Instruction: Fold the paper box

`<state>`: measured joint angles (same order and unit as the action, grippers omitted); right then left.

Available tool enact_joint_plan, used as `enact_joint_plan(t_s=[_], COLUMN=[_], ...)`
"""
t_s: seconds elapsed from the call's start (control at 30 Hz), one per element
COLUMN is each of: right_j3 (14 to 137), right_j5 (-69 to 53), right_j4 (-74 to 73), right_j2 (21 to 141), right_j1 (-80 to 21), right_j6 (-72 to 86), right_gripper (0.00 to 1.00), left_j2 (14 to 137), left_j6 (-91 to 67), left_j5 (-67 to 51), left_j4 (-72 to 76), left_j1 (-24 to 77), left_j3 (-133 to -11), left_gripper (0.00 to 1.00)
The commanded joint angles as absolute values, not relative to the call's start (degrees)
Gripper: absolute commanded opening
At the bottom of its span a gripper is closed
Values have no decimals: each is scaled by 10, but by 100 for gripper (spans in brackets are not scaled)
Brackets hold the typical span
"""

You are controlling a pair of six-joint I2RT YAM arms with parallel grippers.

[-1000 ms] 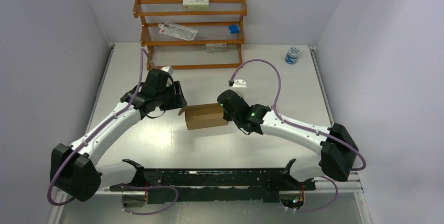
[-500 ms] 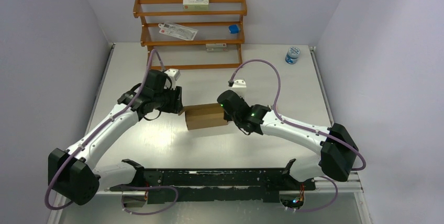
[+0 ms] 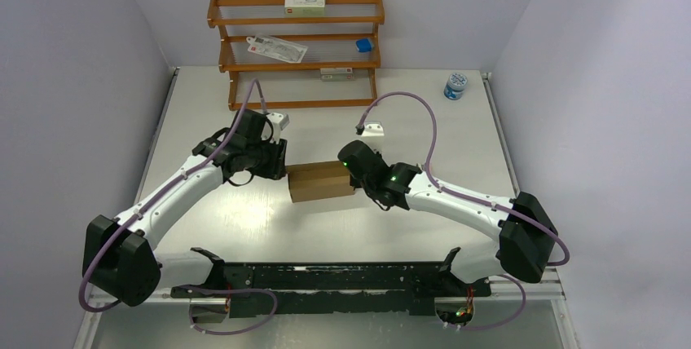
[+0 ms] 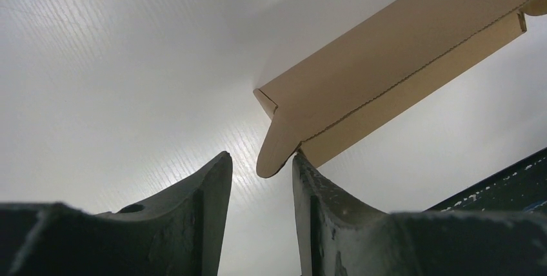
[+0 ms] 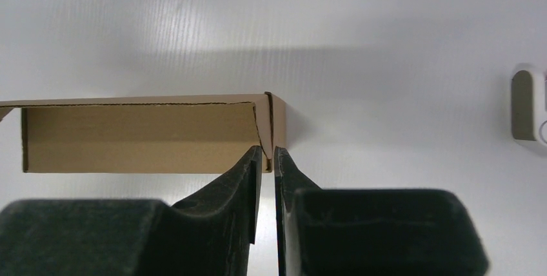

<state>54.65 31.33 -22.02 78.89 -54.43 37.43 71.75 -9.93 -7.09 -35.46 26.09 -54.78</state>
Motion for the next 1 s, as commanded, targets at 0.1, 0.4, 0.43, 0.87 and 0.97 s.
enact_joint_plan(t_s=[0.1, 0.4, 0.43, 0.87, 0.97], right_j3=[567, 574, 573, 571, 570], right_j5=[363, 351, 349, 326, 321], right_j4=[-227, -210, -208, -202, -202], right_j2=[776, 803, 805, 814, 814], right_j1=[-542, -537, -537, -536, -536], right_j6=[349, 346, 346, 348, 349], right_gripper=[21, 21, 20, 7, 5], left_j2=[719, 733, 735, 741, 740], left_j6=[-73, -69, -69, -78, -81], left_j5=[-71, -87, -88, -113, -120], left_j4=[-354, -344, -344, -333, -327], left_j1=[258, 258, 258, 258, 259], left_j3=[-559, -558, -558, -560, -558], left_gripper=[44, 39, 38, 17, 14])
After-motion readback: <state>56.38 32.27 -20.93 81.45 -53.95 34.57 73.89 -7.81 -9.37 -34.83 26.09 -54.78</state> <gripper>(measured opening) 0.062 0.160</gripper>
